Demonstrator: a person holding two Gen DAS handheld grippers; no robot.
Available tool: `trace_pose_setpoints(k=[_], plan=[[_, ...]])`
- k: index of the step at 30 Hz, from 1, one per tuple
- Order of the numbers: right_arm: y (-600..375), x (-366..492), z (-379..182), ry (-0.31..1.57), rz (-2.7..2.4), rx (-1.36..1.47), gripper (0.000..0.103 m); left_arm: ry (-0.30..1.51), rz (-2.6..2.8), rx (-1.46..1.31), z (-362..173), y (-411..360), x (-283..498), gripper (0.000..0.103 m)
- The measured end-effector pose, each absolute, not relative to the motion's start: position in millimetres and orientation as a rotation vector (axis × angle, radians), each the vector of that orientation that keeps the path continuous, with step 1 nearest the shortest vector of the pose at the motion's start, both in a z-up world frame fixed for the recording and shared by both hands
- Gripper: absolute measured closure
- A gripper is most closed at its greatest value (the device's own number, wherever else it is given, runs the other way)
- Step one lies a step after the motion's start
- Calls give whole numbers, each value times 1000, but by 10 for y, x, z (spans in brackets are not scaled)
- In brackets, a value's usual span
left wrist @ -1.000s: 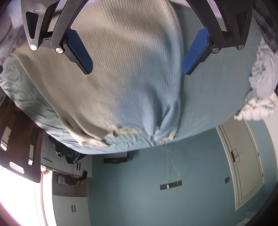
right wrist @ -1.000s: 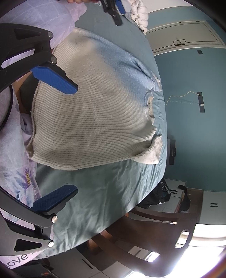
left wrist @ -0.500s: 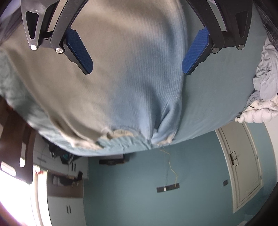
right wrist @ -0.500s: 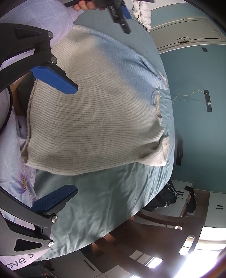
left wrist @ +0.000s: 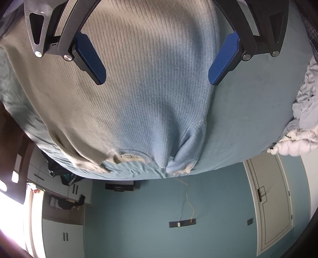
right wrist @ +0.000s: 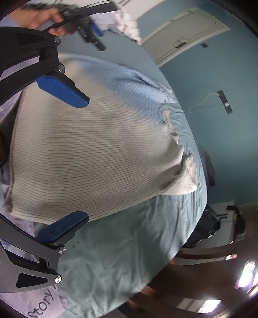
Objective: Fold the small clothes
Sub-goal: 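Move the right gripper to the cream sleeve cuff and close on it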
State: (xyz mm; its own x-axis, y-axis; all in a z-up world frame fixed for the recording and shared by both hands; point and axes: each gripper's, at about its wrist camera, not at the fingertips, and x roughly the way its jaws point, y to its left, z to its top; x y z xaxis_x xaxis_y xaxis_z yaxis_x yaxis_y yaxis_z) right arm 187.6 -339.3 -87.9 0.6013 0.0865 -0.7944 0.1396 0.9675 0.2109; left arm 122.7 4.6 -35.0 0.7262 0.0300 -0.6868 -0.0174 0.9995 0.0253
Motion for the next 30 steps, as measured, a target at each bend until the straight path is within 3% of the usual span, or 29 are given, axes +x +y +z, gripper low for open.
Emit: trace_pose_setpoints(k=[5, 11, 18, 23, 25, 26, 27, 28, 29, 30], plan=[[-3652, 2314, -957, 990, -59, 307, 1, 810, 24, -9, -522, 93, 1318, 0], [-3801, 3329, -1086, 1034, -83, 151, 1, 857, 11, -6, -725, 83, 1434, 0], [-3921, 4877, -1622, 1103, -192, 14, 1, 906, -3, 5, -918, 73, 1562, 0], [-4138, 5480, -1947, 1168, -294, 47, 1, 927, -2, 12, -1005, 77, 1600, 0], [-4253, 5567, -2086, 1224, -314, 106, 18, 930, 3, 21, -1030, 85, 1614, 0], [-4310, 5565, -2129, 1239, -308, 155, 42, 931, 6, 25, -1039, 89, 1622, 0], [-4365, 5536, -2160, 1244, -283, 224, 58, 933, 7, 27, -1047, 90, 1629, 0], [-4399, 5472, -2144, 1224, -291, 248, 65, 935, 6, 26, -1055, 93, 1645, 0], [-4404, 5430, -2101, 1201, -309, 238, 83, 938, 6, 25, -1064, 102, 1656, 0], [-4401, 5350, -2023, 1162, -330, 228, 88, 943, 6, 23, -1078, 102, 1664, 0]])
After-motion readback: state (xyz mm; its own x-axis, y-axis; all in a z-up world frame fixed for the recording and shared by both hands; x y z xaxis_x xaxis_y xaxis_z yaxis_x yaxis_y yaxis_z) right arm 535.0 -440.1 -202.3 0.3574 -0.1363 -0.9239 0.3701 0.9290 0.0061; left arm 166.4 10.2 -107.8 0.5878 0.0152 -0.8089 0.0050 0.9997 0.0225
